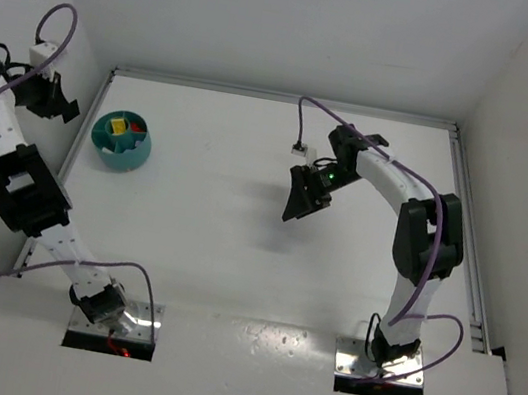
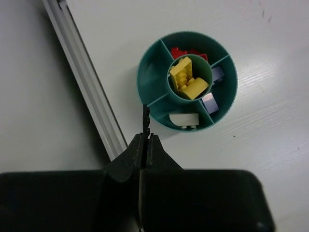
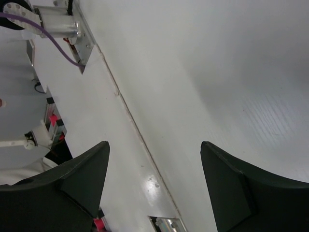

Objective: Sort the legos into containers by color

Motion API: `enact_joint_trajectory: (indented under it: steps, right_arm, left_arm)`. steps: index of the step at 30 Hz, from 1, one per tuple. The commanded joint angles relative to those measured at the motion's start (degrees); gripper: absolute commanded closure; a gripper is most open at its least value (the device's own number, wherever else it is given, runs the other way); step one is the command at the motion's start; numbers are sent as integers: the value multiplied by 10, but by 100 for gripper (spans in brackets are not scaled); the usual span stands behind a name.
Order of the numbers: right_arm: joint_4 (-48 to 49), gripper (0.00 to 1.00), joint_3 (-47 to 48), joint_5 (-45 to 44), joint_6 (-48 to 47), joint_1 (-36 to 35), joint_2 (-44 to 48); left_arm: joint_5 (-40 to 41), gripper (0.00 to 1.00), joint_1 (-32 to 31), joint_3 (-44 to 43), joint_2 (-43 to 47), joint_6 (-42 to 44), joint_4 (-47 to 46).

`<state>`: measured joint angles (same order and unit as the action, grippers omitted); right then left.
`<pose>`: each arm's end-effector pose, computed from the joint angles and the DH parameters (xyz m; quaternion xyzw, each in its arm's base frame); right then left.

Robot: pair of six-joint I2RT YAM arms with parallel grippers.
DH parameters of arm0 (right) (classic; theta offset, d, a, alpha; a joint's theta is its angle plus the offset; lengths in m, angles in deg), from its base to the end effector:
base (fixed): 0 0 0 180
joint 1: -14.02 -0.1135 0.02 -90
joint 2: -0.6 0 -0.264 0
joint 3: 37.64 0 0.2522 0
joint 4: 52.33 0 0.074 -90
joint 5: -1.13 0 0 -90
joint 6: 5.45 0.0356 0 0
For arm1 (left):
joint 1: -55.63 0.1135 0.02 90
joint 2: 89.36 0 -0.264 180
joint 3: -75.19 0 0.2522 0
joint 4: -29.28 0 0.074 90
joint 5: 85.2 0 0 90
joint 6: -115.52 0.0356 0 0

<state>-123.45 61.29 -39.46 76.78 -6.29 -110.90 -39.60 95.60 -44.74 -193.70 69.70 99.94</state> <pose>0.3410 0.1550 0.2077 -0.2424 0.8744 0.4203 0.0041 0.3112 0.2284 0.3555 0.1458 0.8784 -0.0813 0.4478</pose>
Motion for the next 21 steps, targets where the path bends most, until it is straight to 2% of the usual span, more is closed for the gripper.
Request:
enact_joint_trajectory:
  steps: [1, 7, 11, 21]
  right_arm:
    - [7, 23, 11, -1, -24, 4, 21]
    - [-8, 25, 22, 10, -30, 4, 15]
    - [-8, 25, 22, 16, -36, 4, 9]
    - [-8, 26, 22, 16, -30, 4, 4]
  left_arm:
    - [-25, 100, -3, -54, -31, 33, 74]
    - [-2, 100, -3, -69, -72, 68, 63]
    - [25, 100, -26, -63, -86, 90, 58]
    - [67, 100, -65, -31, -97, 18, -29]
